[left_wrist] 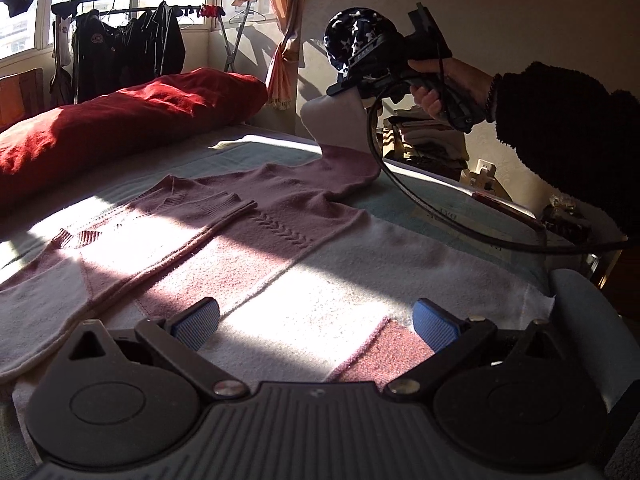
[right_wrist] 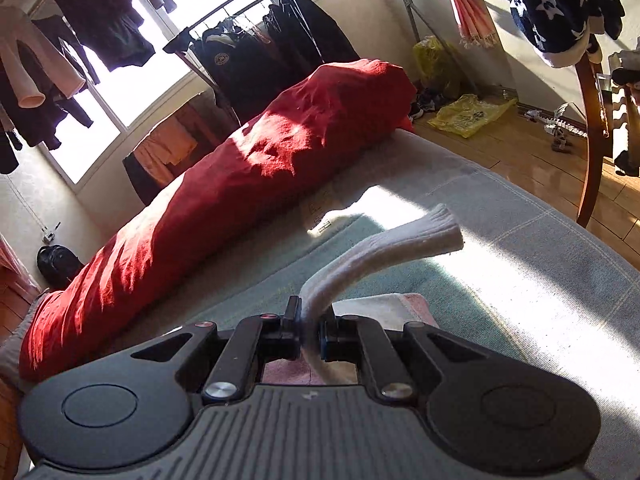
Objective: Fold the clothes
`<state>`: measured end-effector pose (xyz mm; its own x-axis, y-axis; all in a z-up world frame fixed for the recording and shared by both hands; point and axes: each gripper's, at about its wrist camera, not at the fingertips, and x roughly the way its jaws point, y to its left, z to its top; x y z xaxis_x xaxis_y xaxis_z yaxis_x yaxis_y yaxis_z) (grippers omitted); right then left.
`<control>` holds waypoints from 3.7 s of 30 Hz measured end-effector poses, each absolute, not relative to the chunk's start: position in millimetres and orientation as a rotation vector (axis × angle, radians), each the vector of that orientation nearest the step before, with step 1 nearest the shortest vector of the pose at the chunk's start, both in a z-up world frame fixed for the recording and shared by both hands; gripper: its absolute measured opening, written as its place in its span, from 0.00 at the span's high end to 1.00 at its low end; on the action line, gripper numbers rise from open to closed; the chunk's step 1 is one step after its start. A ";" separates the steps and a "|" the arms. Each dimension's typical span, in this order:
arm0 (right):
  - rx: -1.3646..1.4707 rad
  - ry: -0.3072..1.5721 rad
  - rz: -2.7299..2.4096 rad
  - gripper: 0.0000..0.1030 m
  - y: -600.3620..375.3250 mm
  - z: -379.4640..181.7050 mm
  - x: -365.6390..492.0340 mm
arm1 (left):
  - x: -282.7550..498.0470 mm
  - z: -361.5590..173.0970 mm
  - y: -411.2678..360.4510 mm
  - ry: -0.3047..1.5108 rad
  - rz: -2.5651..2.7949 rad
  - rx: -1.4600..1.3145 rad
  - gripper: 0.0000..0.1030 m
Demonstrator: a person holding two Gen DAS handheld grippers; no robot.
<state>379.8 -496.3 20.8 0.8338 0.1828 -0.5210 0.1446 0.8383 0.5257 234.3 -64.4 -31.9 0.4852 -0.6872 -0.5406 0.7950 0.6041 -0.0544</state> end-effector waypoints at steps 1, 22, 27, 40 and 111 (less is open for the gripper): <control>0.567 0.598 0.032 0.91 -486.8 24.6 381.7 | 233.4 -30.7 -61.7 0.552 -0.902 0.216 0.01; 0.392 0.651 0.187 0.91 -345.7 52.7 419.9 | 200.0 -20.9 0.6 0.385 -0.960 0.416 0.01; 0.351 0.662 0.231 0.91 -315.3 54.3 430.1 | 212.3 -28.9 19.6 0.429 -0.851 0.443 0.01; 0.214 0.700 0.336 0.91 -236.2 38.6 447.4 | 218.7 -44.0 30.5 0.489 -0.828 0.516 0.01; 0.252 0.625 0.202 0.23 -385.5 -53.0 315.1 | 307.7 -88.1 -6.0 0.763 -0.604 0.160 0.01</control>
